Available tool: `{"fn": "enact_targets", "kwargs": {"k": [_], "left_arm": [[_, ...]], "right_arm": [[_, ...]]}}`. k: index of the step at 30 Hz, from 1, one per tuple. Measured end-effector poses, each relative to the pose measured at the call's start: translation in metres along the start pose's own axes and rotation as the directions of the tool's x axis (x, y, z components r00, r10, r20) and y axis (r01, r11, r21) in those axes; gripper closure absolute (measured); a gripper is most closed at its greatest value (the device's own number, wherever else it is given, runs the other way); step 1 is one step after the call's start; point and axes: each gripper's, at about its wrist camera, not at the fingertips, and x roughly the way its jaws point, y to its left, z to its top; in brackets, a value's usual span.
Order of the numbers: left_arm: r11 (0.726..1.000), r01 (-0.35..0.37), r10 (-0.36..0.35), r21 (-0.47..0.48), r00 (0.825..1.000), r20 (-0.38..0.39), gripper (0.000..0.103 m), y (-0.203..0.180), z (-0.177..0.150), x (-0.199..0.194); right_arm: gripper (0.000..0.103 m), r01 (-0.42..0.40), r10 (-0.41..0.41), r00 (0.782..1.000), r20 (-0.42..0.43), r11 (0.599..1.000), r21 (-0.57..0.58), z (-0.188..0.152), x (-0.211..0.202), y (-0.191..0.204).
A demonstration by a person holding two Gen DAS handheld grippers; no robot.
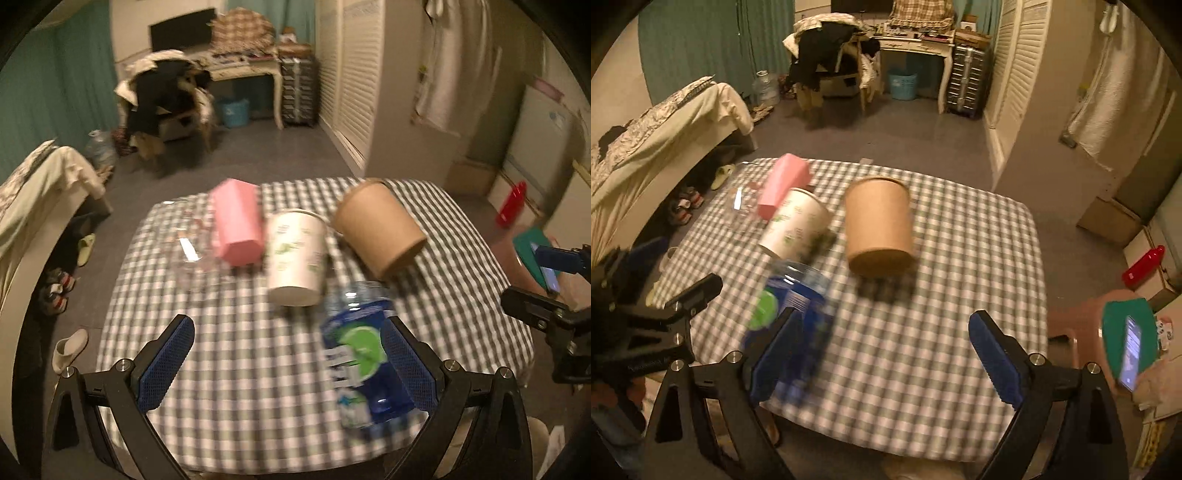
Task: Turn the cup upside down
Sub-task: 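Close the left tool on the bottle while the right tool opens and releases it, then rotate the held bottle upside down with the left tool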
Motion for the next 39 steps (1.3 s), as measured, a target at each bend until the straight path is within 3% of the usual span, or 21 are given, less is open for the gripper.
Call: {"fn": "enact_targets", "kwargs": {"k": [6, 12, 15, 17, 19, 21, 24, 26, 28, 30, 32, 37, 39], "left_arm": [[0.995, 0.085, -0.077, 0.046, 0.987, -0.141, 0.000, -0.036, 0.019, 0.038], [0.990, 0.071, -0.036, 0.121, 0.962, -0.272, 0.001, -0.062, 0.028, 0.080], [0.986, 0.062, -0.011, 0.156, 0.951, -0.309, 0.012, -0.070, 0.026, 0.093], [0.984, 0.058, 0.002, 0.171, 0.944, -0.329, 0.026, -0.072, 0.025, 0.098], [0.983, 0.068, -0.007, 0.173, 0.944, -0.329, 0.027, -0.072, 0.026, 0.098], [0.980, 0.061, -0.011, 0.190, 0.967, -0.254, 0.027, -0.072, 0.032, 0.085], [0.977, 0.026, -0.010, 0.210, 0.997, -0.076, 0.027, -0.068, 0.039, 0.052], [0.981, -0.019, 0.007, 0.194, 0.998, 0.062, 0.027, -0.068, 0.035, 0.032], [0.982, -0.051, 0.017, 0.180, 0.983, 0.183, 0.027, -0.066, 0.026, 0.019], [0.982, -0.100, 0.044, 0.163, 0.946, 0.320, 0.027, -0.066, 0.012, 0.009], [0.980, -0.127, 0.055, 0.152, 0.911, 0.408, 0.027, -0.065, -0.007, 0.002], [0.988, -0.104, 0.028, 0.114, 0.848, 0.530, 0.027, -0.067, -0.054, -0.002], [0.992, -0.083, 0.016, 0.099, 0.842, 0.539, 0.027, -0.064, -0.066, -0.003]], "right_arm": [[0.011, 0.008, -0.009, 1.000, 0.015, 0.998, 0.066, -0.028, -0.002, -0.042], [0.011, -0.007, 0.007, 1.000, -0.007, 0.996, 0.088, -0.050, 0.012, -0.058], [0.011, -0.022, 0.024, 1.000, -0.013, 0.995, 0.100, -0.057, 0.019, -0.063], [0.011, -0.027, 0.029, 1.000, -0.010, 0.994, 0.110, -0.059, 0.021, -0.065], [0.011, -0.027, 0.028, 1.000, -0.007, 0.993, 0.117, -0.060, 0.023, -0.066], [0.011, -0.027, 0.028, 1.000, -0.001, 0.992, 0.120, -0.060, 0.022, -0.066], [0.011, -0.028, 0.027, 1.000, 0.010, 0.992, 0.124, -0.061, 0.021, -0.066], [0.011, -0.023, 0.021, 1.000, 0.011, 0.992, 0.123, -0.061, 0.021, -0.063], [0.011, -0.014, 0.012, 1.000, 0.015, 0.993, 0.116, -0.063, 0.020, -0.059], [0.011, -0.007, 0.006, 1.000, 0.015, 0.994, 0.110, -0.066, 0.021, -0.054], [0.011, 0.002, -0.003, 1.000, 0.015, 0.994, 0.107, -0.069, 0.021, -0.050], [0.011, 0.024, -0.024, 1.000, 0.004, 0.995, 0.098, -0.075, 0.023, -0.045], [0.011, 0.034, -0.035, 0.999, 0.003, 0.995, 0.094, -0.076, 0.023, -0.043]]}}
